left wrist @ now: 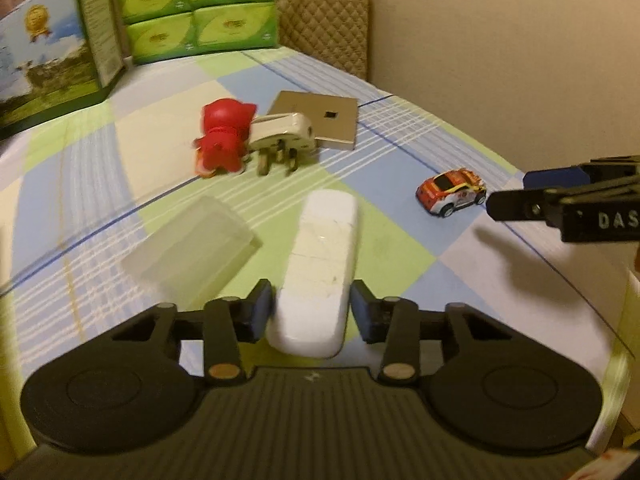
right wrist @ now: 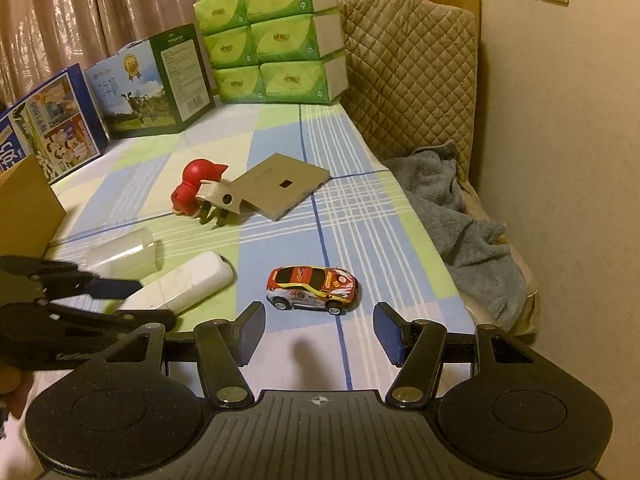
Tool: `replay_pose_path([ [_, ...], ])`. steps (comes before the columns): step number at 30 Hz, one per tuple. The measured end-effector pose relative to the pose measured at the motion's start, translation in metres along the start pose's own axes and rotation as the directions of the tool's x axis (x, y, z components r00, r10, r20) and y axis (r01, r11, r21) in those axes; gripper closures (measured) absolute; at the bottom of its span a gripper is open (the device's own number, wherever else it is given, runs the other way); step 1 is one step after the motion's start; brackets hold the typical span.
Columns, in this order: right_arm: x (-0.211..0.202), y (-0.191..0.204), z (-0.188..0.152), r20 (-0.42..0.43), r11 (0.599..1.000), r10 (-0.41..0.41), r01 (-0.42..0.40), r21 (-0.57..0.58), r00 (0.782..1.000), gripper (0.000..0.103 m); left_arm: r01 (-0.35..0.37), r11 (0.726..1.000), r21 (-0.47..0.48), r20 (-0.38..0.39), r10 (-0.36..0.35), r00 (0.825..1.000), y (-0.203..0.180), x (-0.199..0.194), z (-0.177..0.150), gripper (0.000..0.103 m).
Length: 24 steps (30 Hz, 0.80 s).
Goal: Organize rigid objects
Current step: 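Grasp the white rectangular block with the left gripper, then grasp the red-and-yellow toy car with the right gripper while the left holds the block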
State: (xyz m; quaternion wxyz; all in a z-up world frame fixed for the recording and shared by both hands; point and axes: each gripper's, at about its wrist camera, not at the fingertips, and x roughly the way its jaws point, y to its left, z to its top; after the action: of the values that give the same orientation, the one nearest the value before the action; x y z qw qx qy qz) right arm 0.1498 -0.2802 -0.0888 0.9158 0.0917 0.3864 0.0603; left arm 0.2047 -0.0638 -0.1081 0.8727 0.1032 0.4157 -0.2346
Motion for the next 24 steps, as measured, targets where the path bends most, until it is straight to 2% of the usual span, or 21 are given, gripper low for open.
replay_pose_path([
  [2, 0.003, 0.0, -0.001, 0.003, 1.0, 0.0, 0.0, 0.005, 1.0, 0.032, -0.023, 1.0, -0.014, -0.005, 0.023, 1.0, 0.0, -0.008, -0.005, 0.068],
  [4, 0.006, 0.001, -0.001, 0.005, 1.0, 0.003, -0.003, 0.006, 1.0, 0.028, -0.026, 0.999, -0.038, 0.003, 0.026, 1.0, 0.001, -0.018, -0.01, 0.068],
  [10, 0.018, 0.011, 0.001, 0.008, 1.0, -0.003, 0.003, -0.007, 1.0, 0.024, -0.055, 0.996, -0.075, 0.025, 0.057, 0.998, 0.002, -0.036, -0.022, 0.068],
  [14, 0.031, 0.018, 0.003, 0.006, 0.999, -0.032, 0.032, -0.018, 0.999, 0.022, -0.043, 0.995, -0.094, 0.0, 0.043, 0.999, 0.005, -0.028, -0.026, 0.068],
  [24, 0.058, 0.025, 0.007, -0.002, 0.995, -0.097, 0.097, -0.021, 0.995, 0.023, -0.033, 0.992, -0.118, 0.031, 0.037, 0.999, 0.009, -0.027, -0.025, 0.064],
])
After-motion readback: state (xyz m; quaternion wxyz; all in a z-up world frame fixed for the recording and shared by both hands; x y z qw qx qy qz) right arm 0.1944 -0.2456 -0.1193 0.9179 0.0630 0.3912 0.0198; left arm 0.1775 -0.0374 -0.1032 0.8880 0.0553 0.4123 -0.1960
